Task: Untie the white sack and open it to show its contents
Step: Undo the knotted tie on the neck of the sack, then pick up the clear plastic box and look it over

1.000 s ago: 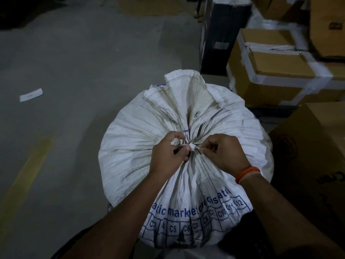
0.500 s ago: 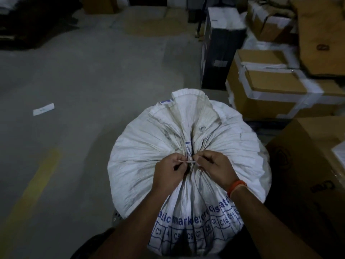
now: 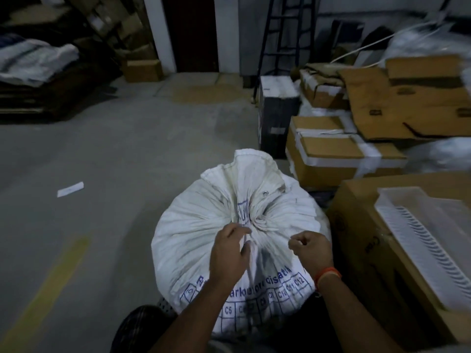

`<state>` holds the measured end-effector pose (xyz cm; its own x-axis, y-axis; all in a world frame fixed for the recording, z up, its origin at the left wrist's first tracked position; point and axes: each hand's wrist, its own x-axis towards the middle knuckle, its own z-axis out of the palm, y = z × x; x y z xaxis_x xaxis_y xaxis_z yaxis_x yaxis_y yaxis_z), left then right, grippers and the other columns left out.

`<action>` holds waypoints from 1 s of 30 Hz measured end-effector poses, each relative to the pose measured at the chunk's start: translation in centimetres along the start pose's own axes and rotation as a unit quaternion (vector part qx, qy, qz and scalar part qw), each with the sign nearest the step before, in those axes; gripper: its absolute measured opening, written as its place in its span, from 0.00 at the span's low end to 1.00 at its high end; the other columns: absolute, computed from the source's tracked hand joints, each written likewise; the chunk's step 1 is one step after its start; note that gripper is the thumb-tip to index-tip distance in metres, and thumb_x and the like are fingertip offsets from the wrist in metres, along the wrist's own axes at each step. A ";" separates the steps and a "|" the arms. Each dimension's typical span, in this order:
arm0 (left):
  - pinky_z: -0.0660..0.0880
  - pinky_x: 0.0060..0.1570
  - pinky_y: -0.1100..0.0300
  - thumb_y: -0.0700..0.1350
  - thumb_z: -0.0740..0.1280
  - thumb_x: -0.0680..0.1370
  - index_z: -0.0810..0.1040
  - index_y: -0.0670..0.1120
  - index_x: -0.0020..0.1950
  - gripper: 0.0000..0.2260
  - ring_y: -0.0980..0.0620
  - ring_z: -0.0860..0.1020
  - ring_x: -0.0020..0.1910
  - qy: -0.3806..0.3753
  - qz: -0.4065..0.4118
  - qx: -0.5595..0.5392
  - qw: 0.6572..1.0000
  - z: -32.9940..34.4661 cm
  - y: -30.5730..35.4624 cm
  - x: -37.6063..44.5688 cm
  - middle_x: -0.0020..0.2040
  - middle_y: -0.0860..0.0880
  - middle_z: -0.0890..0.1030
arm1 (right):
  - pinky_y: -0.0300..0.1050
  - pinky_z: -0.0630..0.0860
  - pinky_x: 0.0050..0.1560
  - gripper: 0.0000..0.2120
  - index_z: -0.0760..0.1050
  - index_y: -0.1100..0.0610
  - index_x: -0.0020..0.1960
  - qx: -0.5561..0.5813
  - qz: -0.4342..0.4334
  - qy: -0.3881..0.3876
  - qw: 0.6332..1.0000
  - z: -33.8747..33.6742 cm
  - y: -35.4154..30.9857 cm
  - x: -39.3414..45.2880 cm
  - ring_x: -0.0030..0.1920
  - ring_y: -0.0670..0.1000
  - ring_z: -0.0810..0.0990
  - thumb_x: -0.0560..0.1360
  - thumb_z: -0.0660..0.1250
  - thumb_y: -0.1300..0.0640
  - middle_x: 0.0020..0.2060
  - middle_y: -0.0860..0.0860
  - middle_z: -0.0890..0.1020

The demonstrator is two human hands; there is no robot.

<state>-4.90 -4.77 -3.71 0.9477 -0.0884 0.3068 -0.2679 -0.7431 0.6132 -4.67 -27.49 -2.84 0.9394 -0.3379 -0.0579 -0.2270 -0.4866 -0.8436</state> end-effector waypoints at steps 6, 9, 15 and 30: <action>0.69 0.61 0.62 0.39 0.69 0.77 0.84 0.50 0.59 0.12 0.46 0.79 0.63 -0.076 0.039 -0.033 0.996 1.7 3.7 2.4 0.62 0.49 0.81 | 0.53 0.82 0.40 0.10 0.83 0.58 0.31 0.074 0.036 0.014 0.996 -4.6 2.4 -3.1 0.33 0.58 0.84 0.69 0.75 0.67 0.29 0.55 0.85; 0.60 0.62 0.67 0.36 0.72 0.74 0.85 0.50 0.56 0.14 0.43 0.79 0.66 -0.097 0.059 0.017 0.993 3.3 4.0 4.1 0.64 0.46 0.82 | 0.50 0.81 0.38 0.10 0.83 0.58 0.32 0.104 0.044 0.022 0.993 -5.8 2.9 -4.3 0.31 0.54 0.84 0.70 0.74 0.68 0.32 0.54 0.86; 0.64 0.74 0.53 0.45 0.71 0.79 0.83 0.59 0.61 0.13 0.50 0.68 0.75 -0.204 0.072 0.167 0.962 2.8 4.8 6.1 0.72 0.54 0.76 | 0.47 0.81 0.40 0.05 0.84 0.61 0.37 0.137 0.047 0.014 0.989 -7.4 2.7 -5.9 0.34 0.52 0.84 0.71 0.74 0.66 0.34 0.57 0.86; 0.78 0.56 0.50 0.37 0.68 0.79 0.84 0.62 0.63 0.21 0.54 0.80 0.55 -0.322 0.256 0.174 0.894 -3.3 12.0 12.1 0.54 0.57 0.87 | 0.49 0.83 0.47 0.04 0.85 0.49 0.40 0.062 -0.012 0.030 0.998 -13.9 -0.8 -4.0 0.36 0.41 0.84 0.69 0.79 0.56 0.34 0.45 0.87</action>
<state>2.82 -12.60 9.78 0.6492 -0.7574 -0.0699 -0.7320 -0.6471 0.2133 -11.79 -36.94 5.49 0.9265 -0.3763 -0.0073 -0.1666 -0.3926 -0.9045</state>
